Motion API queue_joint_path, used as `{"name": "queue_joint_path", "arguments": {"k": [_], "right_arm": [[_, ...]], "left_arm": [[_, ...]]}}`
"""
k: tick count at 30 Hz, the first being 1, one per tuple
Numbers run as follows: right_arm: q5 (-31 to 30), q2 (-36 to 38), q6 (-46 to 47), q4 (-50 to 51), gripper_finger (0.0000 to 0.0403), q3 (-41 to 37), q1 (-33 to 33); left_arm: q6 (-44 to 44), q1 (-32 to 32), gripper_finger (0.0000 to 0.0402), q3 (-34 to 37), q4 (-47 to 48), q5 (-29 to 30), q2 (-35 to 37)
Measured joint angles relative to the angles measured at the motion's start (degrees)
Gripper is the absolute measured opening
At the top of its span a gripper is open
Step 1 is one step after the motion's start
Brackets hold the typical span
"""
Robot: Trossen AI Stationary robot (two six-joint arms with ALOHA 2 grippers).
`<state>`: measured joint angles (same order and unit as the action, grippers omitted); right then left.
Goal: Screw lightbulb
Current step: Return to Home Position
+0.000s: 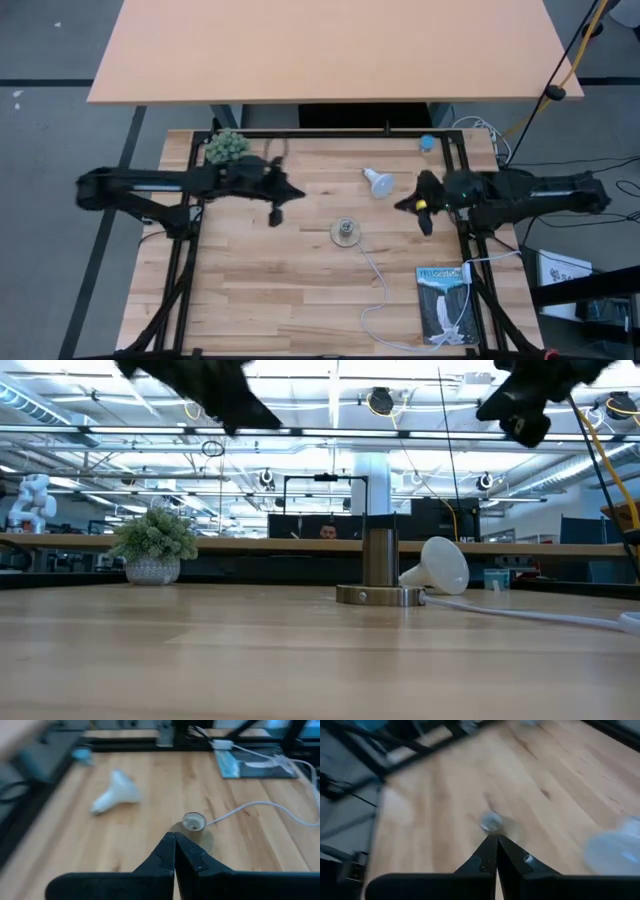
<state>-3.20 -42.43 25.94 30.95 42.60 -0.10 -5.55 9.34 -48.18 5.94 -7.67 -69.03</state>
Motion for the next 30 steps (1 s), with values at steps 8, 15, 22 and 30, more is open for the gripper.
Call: {"name": "queue_joint_path", "arguments": {"k": [8,15,22,30], "right_arm": [[-5.9,5.3,0.5,-19.8,0.0,-15.3,9.0],[-6.2,4.2,0.5,-21.9,0.0,-15.4,11.6],[-9.2,3.6,-0.2,-22.6,0.0,-15.4,13.0],[-9.3,3.4,0.4,-22.6,0.0,-15.4,13.0]], "left_arm": [[6.5,-6.1,0.0,12.9,2.7,11.8,25.6],[10.0,-7.6,0.0,29.5,0.7,11.2,47.9],[14.0,-7.6,0.0,42.1,-6.3,11.2,62.3],[13.7,-7.6,0.0,47.7,-7.4,11.5,66.4]]}}
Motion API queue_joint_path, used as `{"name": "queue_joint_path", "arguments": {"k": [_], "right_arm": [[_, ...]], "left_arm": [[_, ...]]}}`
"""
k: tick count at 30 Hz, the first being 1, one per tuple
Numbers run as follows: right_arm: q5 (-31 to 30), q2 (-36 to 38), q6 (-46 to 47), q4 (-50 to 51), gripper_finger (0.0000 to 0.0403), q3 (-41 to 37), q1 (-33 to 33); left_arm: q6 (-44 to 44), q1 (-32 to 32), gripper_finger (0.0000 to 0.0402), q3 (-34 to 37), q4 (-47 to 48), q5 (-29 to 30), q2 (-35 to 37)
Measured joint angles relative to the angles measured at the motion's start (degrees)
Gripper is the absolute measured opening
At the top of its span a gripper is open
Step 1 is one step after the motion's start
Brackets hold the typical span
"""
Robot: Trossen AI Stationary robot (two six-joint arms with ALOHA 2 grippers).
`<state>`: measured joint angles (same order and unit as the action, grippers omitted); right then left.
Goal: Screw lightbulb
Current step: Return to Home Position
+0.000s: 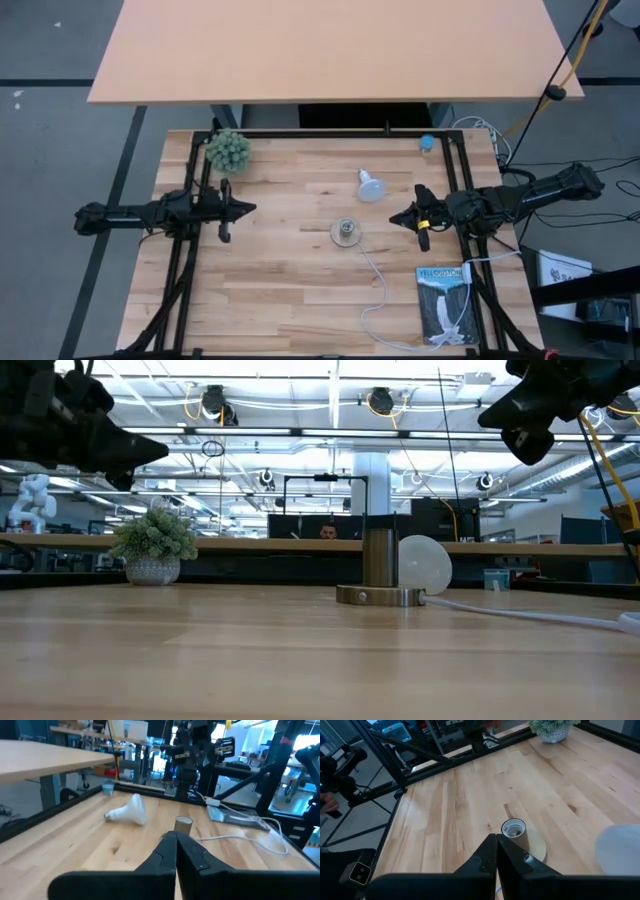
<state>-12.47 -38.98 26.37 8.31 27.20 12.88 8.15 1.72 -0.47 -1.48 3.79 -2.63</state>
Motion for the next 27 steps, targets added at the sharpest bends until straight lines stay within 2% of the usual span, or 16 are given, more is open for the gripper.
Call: {"name": "queue_joint_path", "arguments": {"k": [7,11,18,27], "right_arm": [[0.2,0.0,0.2,0.0,0.0,0.0,0.0],[0.2,0.0,0.1,0.0,0.0,0.0,0.0],[0.3,0.0,0.0,0.0,0.0,0.0,0.0],[0.3,0.0,-2.1,0.8,0.0,0.0,0.0]], "left_arm": [[-4.5,1.2,0.0,0.0,-0.5,4.1,0.0],[-4.0,3.2,0.0,0.0,-0.6,5.4,-1.0],[-2.9,6.4,0.0,0.0,-1.4,11.3,-3.7],[-2.7,7.1,0.0,0.0,-1.5,11.6,-5.3]]}}
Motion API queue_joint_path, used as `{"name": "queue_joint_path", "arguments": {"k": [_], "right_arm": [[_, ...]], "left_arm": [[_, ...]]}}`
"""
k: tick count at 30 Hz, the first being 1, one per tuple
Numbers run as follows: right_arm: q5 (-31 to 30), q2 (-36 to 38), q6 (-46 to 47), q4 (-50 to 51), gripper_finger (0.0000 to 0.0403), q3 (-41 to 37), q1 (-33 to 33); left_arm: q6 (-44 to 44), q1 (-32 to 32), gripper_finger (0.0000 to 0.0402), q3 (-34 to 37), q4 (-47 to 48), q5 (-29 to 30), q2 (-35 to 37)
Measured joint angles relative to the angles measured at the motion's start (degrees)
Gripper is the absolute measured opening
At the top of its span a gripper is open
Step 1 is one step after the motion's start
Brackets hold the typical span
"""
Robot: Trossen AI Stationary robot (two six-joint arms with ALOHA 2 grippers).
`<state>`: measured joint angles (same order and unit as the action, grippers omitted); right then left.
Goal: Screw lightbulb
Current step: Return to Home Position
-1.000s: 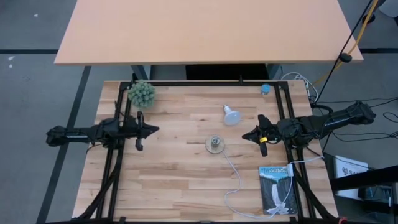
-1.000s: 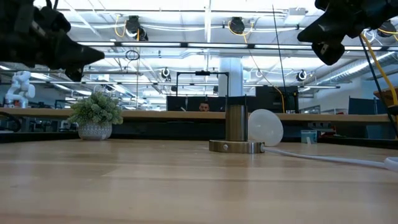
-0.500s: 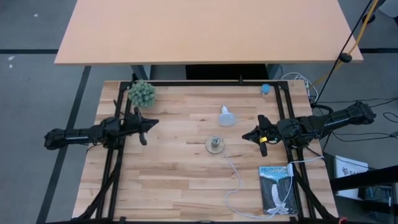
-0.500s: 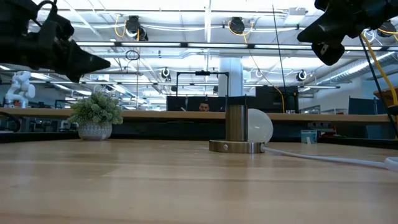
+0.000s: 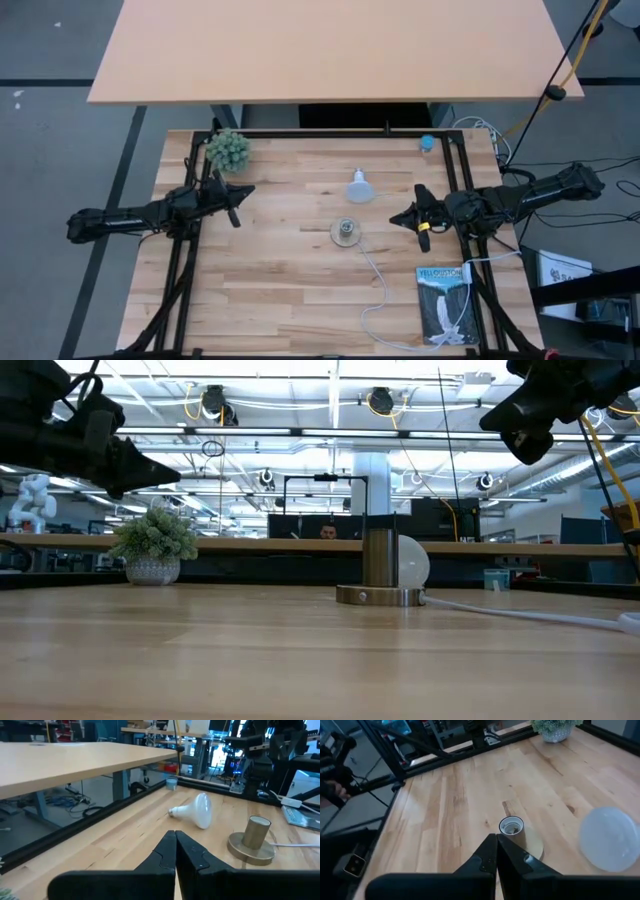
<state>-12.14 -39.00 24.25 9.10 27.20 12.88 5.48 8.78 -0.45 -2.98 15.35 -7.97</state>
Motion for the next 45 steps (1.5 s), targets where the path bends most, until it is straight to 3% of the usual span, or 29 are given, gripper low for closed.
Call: {"name": "queue_joint_path", "arguments": {"k": [22,31,37,45], "right_arm": [[0.1,1.0,-23.7,0.4,0.0,0.0,-4.5],[0.0,1.7,-23.8,1.3,0.0,-0.1,-4.6],[2.6,10.2,-23.9,0.4,0.0,-4.8,-4.6],[3.3,25.7,-22.6,-5.7,0.0,-16.6,-4.6]], "left_arm": [[0.0,0.0,0.0,0.0,0.0,0.0,0.0],[0.0,0.0,0.0,0.0,-0.1,0.0,0.0],[0.0,0.0,0.0,0.0,-0.1,0.0,0.0],[0.0,0.0,0.0,0.0,-0.1,0.0,0.0]]}}
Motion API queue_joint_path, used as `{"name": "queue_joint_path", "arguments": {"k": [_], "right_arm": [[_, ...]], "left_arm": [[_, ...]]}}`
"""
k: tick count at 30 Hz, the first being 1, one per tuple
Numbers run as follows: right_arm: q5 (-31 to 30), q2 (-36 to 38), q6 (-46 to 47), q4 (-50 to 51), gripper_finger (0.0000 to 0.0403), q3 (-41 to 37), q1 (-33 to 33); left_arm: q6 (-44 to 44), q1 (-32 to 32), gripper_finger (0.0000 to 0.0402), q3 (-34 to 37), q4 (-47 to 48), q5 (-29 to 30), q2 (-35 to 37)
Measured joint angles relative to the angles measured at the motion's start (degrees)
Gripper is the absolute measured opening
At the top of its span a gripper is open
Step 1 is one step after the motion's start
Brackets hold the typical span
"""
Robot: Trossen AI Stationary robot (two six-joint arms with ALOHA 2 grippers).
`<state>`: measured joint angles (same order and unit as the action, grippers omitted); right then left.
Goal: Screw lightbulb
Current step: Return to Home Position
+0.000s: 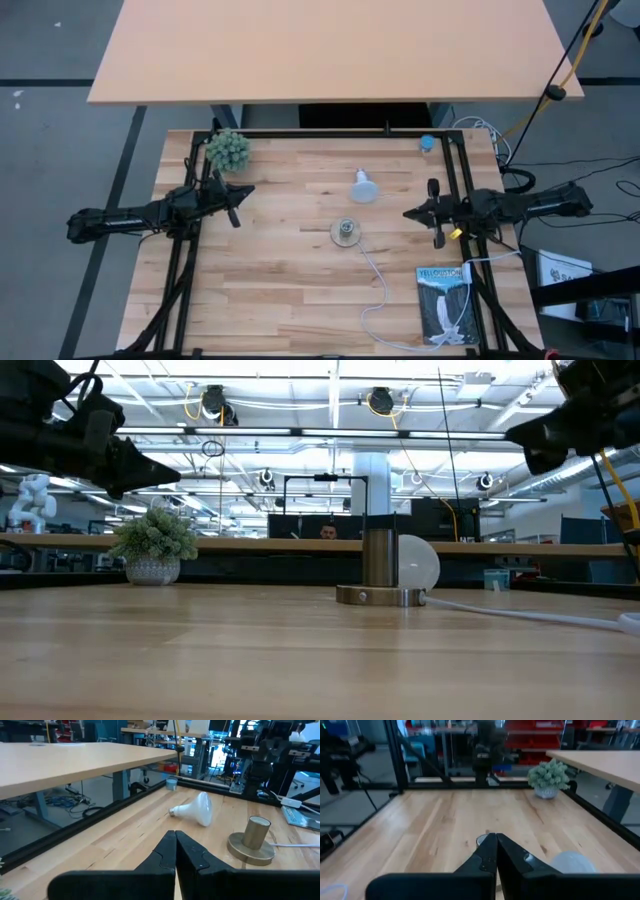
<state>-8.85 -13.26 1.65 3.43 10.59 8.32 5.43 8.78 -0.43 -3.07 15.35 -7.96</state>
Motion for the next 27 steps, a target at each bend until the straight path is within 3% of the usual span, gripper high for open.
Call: {"name": "queue_joint_path", "arguments": {"k": [6,14,27], "right_arm": [[2.6,7.5,2.6,-9.4,0.0,-9.4,0.0],[9.3,12.9,2.5,-7.5,0.0,-9.8,-0.4],[10.4,8.3,5.2,-4.2,0.0,-9.6,-0.4]], "left_arm": [[0.0,0.0,0.0,0.0,0.0,0.0,0.0],[0.0,0.0,0.0,0.0,0.0,0.0,0.0],[0.0,0.0,0.0,0.0,0.0,0.0,0.0]]}}
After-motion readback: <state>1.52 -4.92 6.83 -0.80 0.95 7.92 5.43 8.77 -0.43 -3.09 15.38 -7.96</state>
